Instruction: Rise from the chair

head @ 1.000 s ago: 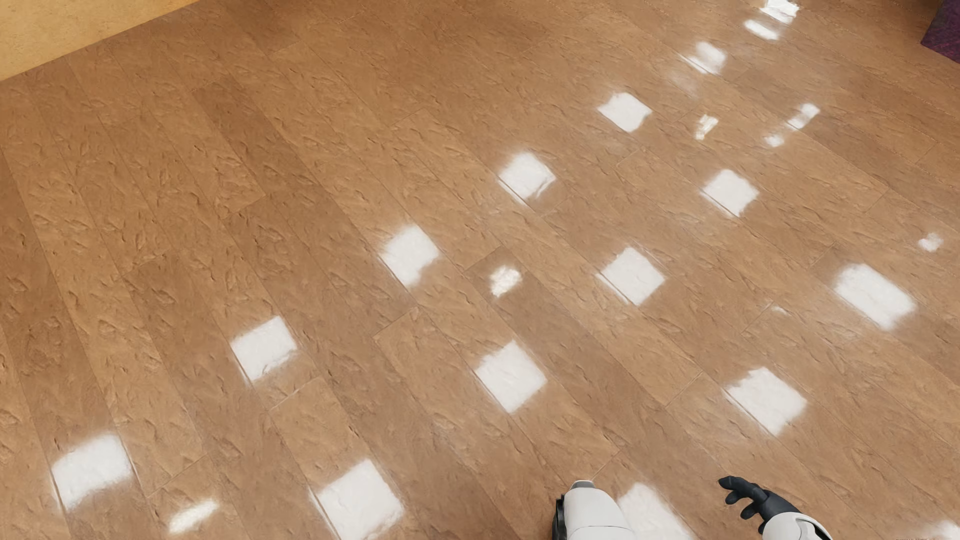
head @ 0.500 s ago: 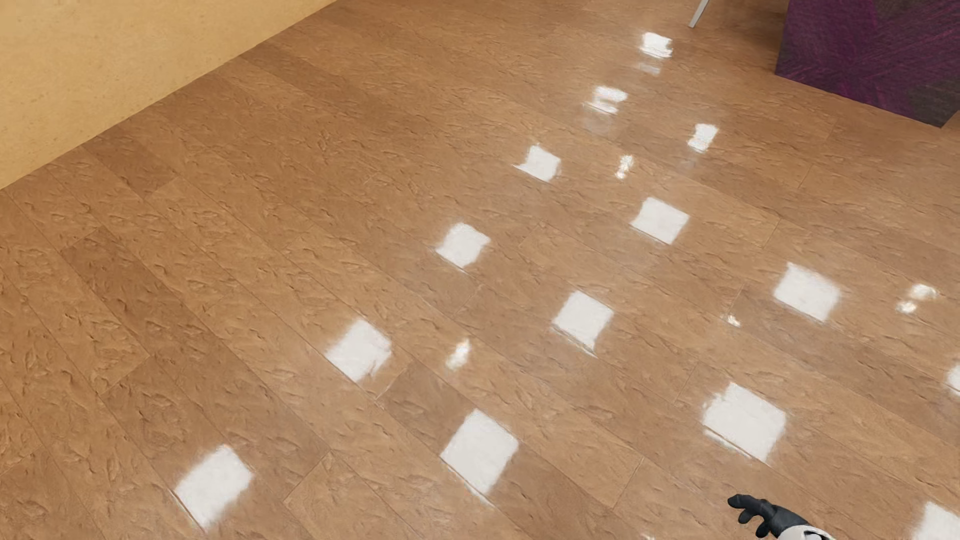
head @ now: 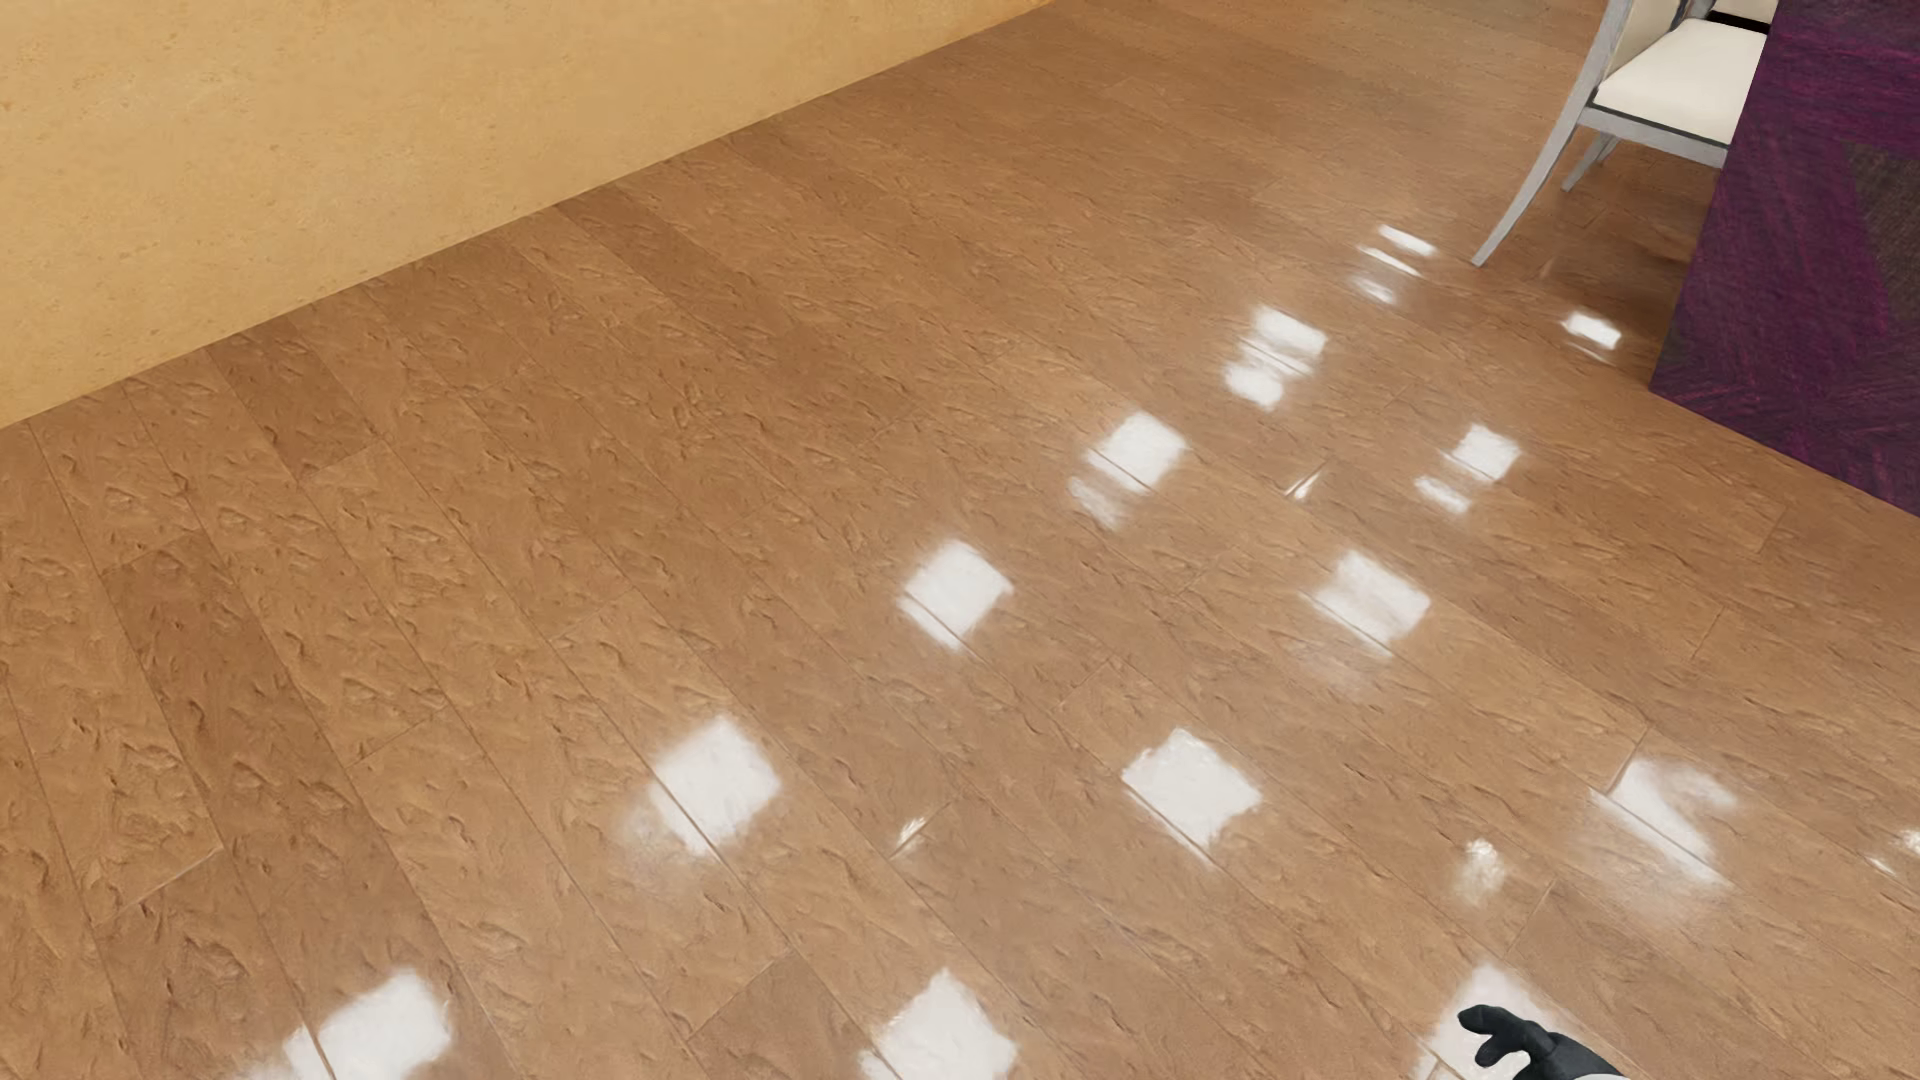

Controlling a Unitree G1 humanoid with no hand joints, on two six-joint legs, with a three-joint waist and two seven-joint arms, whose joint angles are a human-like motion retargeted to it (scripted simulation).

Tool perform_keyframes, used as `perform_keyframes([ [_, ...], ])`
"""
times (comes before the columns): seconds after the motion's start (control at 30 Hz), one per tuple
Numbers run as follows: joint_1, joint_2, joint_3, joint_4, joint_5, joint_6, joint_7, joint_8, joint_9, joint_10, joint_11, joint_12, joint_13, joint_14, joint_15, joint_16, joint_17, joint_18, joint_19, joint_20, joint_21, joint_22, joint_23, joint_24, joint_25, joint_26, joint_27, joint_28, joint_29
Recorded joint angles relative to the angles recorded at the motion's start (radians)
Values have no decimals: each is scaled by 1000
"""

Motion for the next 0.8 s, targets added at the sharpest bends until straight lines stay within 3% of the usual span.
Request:
perform_keyframes([
  [0.07,55,-96,-20,23,-21,8,-10,29,-5,0,16,-26,19,-33,-60,-2,12,-12,-36,-22,-15,-22,16,-5,2,-17,5,37,-2],
  [0.13,86,-142,-39,55,-29,8,-17,55,-26,-1,-181,-40,39,-67,-86,3,21,-42,-77,-49,-47,-58,17,-6,9,-35,1,52,6],
  [0.27,28,-140,-34,123,-59,-7,-66,154,-61,134,-691,-72,75,-157,69,8,16,-93,-115,-136,-78,-70,26,2,12,-49,0,57,3],
  [0.37,0,-131,-25,166,-92,-18,-107,175,-74,147,-733,-80,83,-155,156,1,3,-131,-71,-162,-90,-53,18,2,5,-51,-5,53,7],
  [0.5,-111,-47,-8,233,-56,-7,-141,134,-86,161,-762,-95,84,-63,-64,-5,-33,-195,-131,-167,-109,-26,-10,42,-32,-51,-27,28,14],
  [0.57,-150,-43,-9,246,-27,5,-143,115,-78,163,-765,-113,60,-2,-72,-19,-36,-199,-129,-155,-105,14,-2,25,-19,-42,-33,32,-16],
  [0.67,-165,-4,-9,205,-8,17,-95,91,-81,193,-822,-117,62,-42,-92,-28,-48,-167,-151,-196,-149,27,-7,93,-7,-18,-39,-54,-14],
  [0.7,-148,3,-4,185,-11,26,-82,85,-73,178,-827,-135,69,-69,-103,-41,-53,-177,-112,-210,-129,49,-13,109,5,-47,-43,-11,-1],
  [0.8,-102,15,-4,147,7,35,-60,76,-79,102,-852,-137,78,-89,-94,-37,-27,-139,-143,-212,-131,45,14,98,22,-56,-45,4,-9],
])
